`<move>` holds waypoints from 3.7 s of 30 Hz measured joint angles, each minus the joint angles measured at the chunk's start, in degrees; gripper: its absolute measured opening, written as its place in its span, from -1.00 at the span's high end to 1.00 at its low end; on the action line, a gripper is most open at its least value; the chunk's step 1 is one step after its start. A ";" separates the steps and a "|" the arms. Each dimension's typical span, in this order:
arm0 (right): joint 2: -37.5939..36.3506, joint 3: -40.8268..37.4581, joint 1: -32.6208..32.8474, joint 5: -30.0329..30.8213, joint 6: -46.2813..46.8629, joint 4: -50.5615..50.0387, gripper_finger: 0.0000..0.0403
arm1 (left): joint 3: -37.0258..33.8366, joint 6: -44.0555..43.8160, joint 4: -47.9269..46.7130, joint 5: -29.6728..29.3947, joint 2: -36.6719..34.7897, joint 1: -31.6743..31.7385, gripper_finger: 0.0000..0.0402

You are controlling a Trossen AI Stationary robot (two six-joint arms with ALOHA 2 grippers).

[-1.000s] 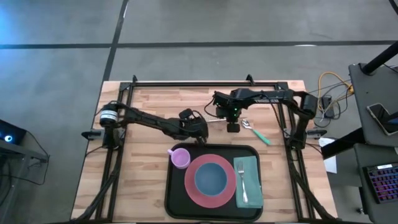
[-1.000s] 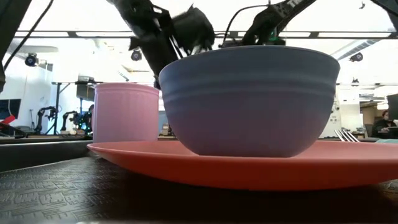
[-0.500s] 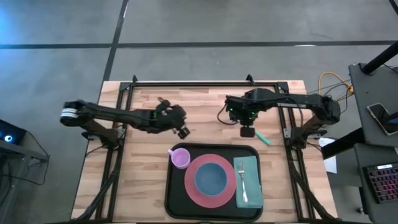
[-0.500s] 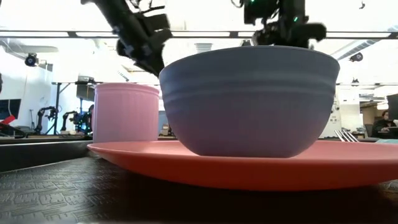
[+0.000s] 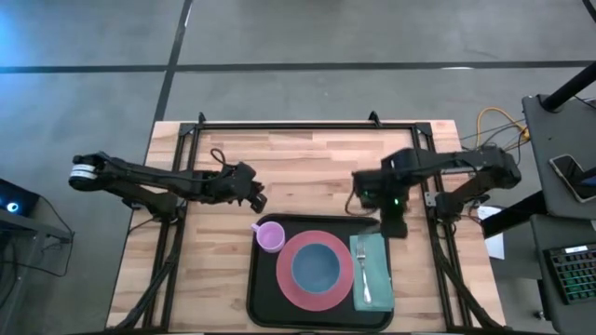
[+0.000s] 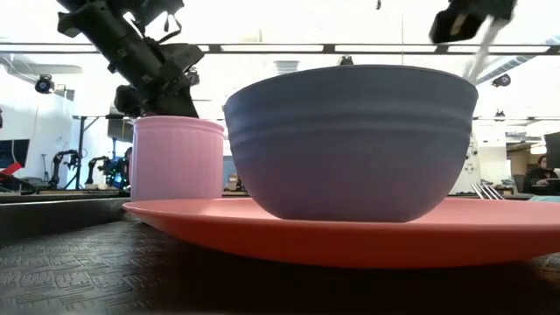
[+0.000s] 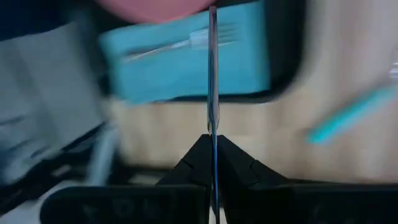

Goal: Set up tray
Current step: Put the silver knife to the right of the silver fork on the blue table napkin on the black tray, then put the green spoon to the right of the silver knife on the blue table napkin on the black tray

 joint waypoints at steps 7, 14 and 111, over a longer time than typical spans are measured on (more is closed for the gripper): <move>3.60 -2.41 9.37 -19.39 2.62 -0.14 0.96 | 1.36 -0.43 0.61 -0.07 1.52 -0.23 0.74; 14.22 -4.77 14.23 -23.97 -8.25 -0.07 0.96 | 3.92 0.15 0.60 -0.26 2.89 -0.23 0.74; 0.30 -39.43 -22.58 25.64 14.02 36.15 -0.13 | 3.35 0.21 -0.56 -0.25 2.91 -2.70 0.74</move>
